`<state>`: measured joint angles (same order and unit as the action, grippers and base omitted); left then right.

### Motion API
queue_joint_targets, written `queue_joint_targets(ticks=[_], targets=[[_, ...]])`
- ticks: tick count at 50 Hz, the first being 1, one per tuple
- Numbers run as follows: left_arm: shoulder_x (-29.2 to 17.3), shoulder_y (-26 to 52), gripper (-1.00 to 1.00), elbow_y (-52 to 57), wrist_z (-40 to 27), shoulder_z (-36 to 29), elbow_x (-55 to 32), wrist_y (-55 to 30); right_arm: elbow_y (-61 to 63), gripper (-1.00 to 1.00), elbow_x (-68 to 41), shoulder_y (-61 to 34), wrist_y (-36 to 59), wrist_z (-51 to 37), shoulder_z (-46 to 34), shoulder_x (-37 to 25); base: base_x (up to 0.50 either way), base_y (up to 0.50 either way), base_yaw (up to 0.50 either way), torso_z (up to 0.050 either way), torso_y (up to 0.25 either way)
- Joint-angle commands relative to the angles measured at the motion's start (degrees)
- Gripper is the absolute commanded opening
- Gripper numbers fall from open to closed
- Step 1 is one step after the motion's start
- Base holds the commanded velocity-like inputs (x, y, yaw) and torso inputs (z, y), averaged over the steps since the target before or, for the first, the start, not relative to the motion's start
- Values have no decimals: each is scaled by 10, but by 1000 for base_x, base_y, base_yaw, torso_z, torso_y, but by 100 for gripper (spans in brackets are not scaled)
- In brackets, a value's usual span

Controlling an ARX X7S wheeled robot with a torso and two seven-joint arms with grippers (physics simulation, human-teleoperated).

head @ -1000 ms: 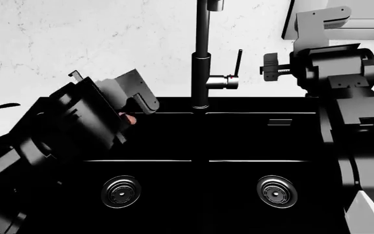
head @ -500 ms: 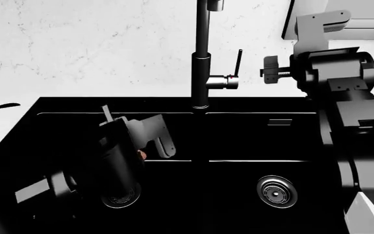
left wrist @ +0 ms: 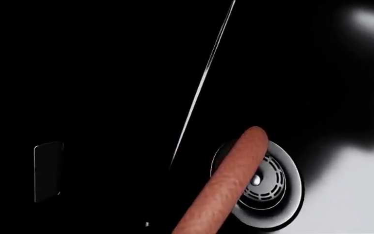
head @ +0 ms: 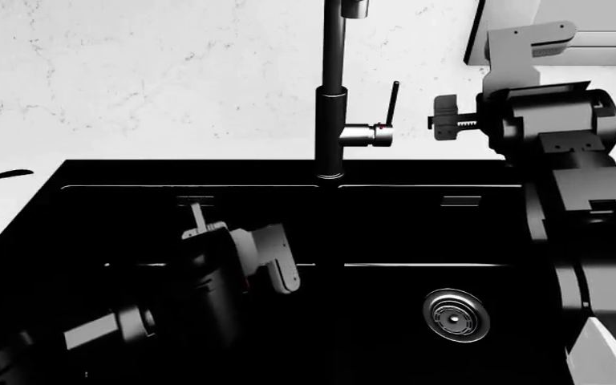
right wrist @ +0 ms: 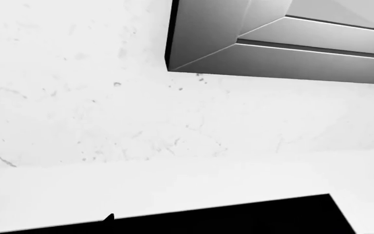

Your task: Pick the sausage from the counter and place it in the sink. Then turn on the sink faucet.

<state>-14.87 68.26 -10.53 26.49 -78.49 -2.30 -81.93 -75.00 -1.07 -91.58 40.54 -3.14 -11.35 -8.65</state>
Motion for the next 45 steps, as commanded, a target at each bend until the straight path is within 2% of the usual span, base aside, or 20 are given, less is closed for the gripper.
queue_joint_targets(ticks=[1, 10, 11, 18, 25, 34, 37, 45], targets=[[24, -8, -100, -21, 3, 9, 16, 8, 0, 100, 10, 8, -3, 18, 19, 8, 0, 0, 0, 0, 0], [27, -3, -100, -26, 1, 12, 17, 3, 0, 100, 10, 9, -4, 18, 20, 9, 0, 0, 0, 0, 0], [28, -3, 100, -31, -2, 14, 18, 5, 0, 100, 10, 10, -4, 17, 20, 9, 0, 0, 0, 0, 0], [18, 18, 100, -21, 5, 10, 19, -4, 0, 100, 10, 10, -3, 17, 20, 9, 0, 0, 0, 0, 0], [-21, 103, 100, 58, 45, 16, 10, -45, 0, 100, 11, 8, -2, 18, 18, 10, 0, 0, 0, 0, 0], [-43, 212, 100, 61, 91, 142, -18, -46, 0, 100, 10, 5, -2, 16, 20, 9, 0, 0, 0, 0, 0], [-36, 238, 100, 15, 101, 203, -28, -40, 0, 100, 9, 6, -6, 16, 22, 9, 0, 0, 0, 0, 0], [-39, 287, 100, -73, 117, 302, -48, -22, 0, 100, 7, 4, -9, 18, 28, 8, 0, 0, 0, 0, 0]])
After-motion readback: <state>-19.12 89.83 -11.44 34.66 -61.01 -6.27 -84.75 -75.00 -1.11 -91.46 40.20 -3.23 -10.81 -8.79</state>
